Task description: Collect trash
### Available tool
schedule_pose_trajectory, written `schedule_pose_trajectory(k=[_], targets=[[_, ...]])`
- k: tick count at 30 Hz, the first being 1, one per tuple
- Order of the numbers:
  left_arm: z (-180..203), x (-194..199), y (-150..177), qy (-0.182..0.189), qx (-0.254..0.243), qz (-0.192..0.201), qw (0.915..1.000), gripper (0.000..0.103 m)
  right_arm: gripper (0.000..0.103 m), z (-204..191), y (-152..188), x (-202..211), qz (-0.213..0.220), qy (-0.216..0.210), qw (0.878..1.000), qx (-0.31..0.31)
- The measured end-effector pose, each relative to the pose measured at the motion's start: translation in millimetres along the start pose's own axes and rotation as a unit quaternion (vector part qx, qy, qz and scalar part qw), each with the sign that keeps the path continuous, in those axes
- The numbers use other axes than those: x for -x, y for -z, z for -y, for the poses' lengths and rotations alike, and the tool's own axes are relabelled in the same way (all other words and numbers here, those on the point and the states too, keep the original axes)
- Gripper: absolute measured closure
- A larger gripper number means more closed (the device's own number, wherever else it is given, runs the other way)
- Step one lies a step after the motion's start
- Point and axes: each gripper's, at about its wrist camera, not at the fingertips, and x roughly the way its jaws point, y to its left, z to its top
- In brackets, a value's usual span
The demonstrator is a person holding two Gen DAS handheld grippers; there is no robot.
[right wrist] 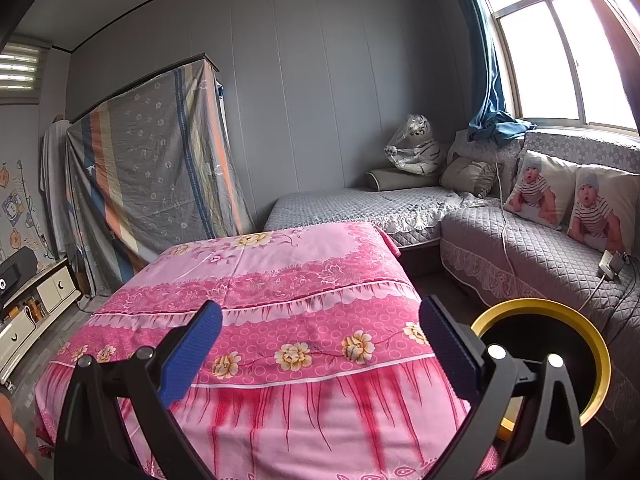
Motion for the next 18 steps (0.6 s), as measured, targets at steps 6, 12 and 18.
schedule_pose_trajectory(k=[6,12,18], targets=[[0.2,-1.7,2.8,0.003,0.000,-0.002,1.0000,0.008,0.008,0.4,1.6,-1.7,-0.003,0.001,1.000,-0.001],[0.9,-4.1,4.8,0.006,0.000,-0.003,1.0000,0.008,0.008,-0.5,2.5,-1.7,-0.004,0.001,1.000,-0.001],[0.8,-5.1,5.1,0.008,0.001,-0.003,1.0000,0.008,0.008,0.1,2.3,-1.6,-0.004,0.001,1.000,-0.001]])
